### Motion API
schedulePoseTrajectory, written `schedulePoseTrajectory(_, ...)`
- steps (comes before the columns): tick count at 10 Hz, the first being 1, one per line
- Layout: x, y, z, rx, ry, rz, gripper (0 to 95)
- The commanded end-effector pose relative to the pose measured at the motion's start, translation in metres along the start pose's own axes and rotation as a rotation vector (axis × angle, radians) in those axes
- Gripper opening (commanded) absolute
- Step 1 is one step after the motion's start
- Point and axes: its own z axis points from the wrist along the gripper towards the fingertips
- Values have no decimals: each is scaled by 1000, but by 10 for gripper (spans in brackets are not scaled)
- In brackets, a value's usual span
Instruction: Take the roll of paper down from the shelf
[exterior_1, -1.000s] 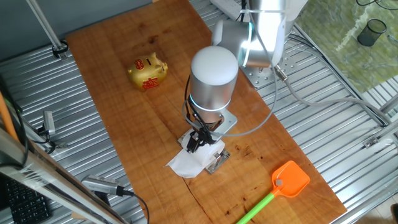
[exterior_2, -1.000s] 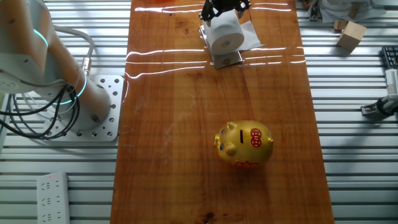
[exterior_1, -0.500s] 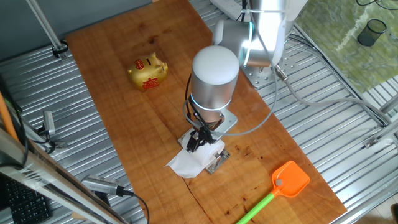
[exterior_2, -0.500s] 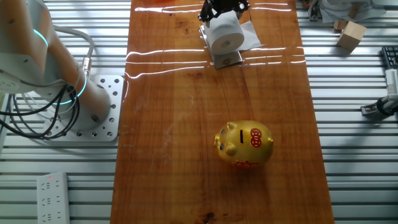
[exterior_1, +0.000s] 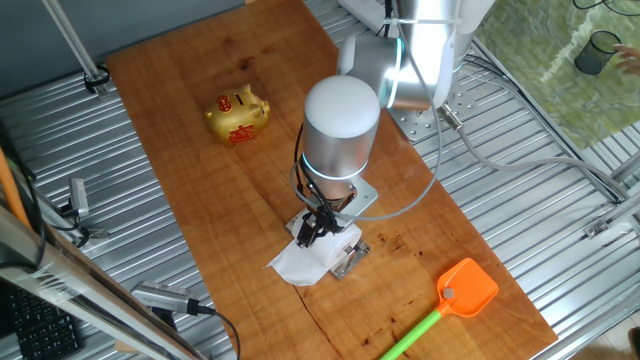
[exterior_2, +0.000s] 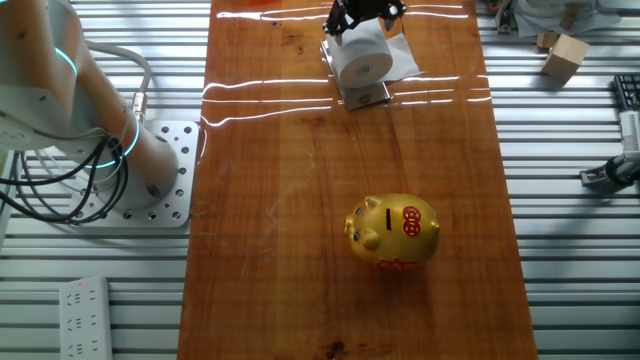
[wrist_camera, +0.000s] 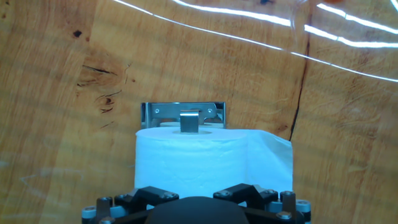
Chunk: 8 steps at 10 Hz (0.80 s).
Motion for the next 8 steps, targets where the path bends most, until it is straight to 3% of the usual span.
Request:
schedulePoseTrajectory(1,0,0,1,4,-1,-2,950)
schedulePoseTrajectory(8,1,0,7,6,-2,1,950)
